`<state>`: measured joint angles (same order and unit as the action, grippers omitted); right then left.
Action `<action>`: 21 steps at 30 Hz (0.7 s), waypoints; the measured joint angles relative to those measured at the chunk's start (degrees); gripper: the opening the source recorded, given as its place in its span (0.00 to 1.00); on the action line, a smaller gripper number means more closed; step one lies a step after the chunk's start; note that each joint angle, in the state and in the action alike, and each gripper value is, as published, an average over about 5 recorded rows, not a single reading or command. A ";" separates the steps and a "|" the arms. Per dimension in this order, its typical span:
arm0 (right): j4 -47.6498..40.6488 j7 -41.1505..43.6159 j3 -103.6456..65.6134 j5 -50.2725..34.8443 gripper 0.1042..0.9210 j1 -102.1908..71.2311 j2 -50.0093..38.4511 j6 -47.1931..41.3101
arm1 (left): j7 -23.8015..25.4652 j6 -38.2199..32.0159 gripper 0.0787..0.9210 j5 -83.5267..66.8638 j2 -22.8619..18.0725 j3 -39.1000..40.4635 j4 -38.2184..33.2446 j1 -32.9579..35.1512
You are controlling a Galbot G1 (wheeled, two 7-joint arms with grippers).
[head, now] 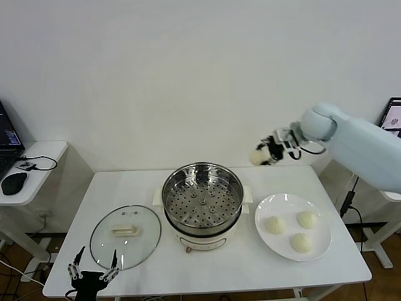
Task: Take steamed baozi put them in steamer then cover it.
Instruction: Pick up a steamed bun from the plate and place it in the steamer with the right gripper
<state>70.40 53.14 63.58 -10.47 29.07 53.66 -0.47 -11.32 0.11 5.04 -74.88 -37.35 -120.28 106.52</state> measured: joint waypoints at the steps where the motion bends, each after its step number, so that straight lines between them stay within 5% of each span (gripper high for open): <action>1: -0.25 -0.13 0.81 -0.31 0.56 0.42 1.34 0.57 | -0.01 -0.02 0.88 0.00 -0.06 -0.09 -0.01 0.00; 21: -8.66 -2.01 10.28 11.12 0.56 -0.37 18.03 17.78 | -0.11 -0.10 0.88 -0.12 -0.60 -0.95 -0.45 -0.15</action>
<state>61.74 51.13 73.87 0.65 28.71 71.68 17.31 -11.43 0.01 4.93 -75.48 -38.30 -120.74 106.38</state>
